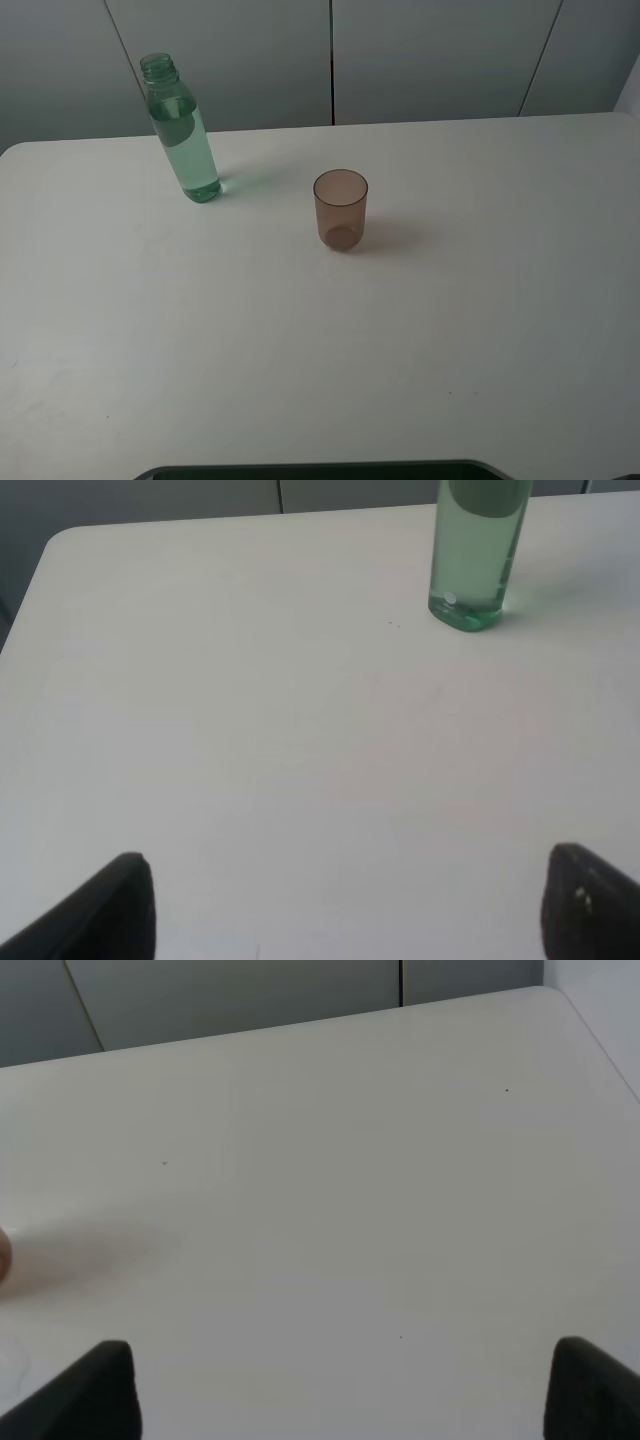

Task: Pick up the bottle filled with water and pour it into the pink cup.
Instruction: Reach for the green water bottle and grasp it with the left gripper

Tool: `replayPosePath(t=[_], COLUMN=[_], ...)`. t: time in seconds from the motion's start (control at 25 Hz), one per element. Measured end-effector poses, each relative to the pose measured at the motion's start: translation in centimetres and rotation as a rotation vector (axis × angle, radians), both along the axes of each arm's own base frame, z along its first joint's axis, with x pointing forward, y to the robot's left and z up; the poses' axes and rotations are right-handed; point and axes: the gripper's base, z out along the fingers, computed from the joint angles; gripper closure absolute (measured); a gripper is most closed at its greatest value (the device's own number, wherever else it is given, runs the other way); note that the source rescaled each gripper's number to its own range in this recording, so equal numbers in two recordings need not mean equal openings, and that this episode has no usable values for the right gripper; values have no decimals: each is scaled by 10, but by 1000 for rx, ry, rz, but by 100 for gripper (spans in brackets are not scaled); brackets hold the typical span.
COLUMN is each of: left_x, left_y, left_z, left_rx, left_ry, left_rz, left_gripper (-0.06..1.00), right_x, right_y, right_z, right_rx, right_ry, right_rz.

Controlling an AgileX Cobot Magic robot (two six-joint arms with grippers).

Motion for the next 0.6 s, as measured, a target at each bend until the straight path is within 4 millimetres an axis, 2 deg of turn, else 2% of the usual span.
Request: replayPosePath(t=[0.6], left_x=[0], left_y=[-1], left_z=[0], left_rx=[-13], left_ry=[1], left_rz=[-9], left_gripper=[0], right_x=[0], right_y=[0], right_z=[0], right_rx=[0], right_ry=[0], right_rz=[0])
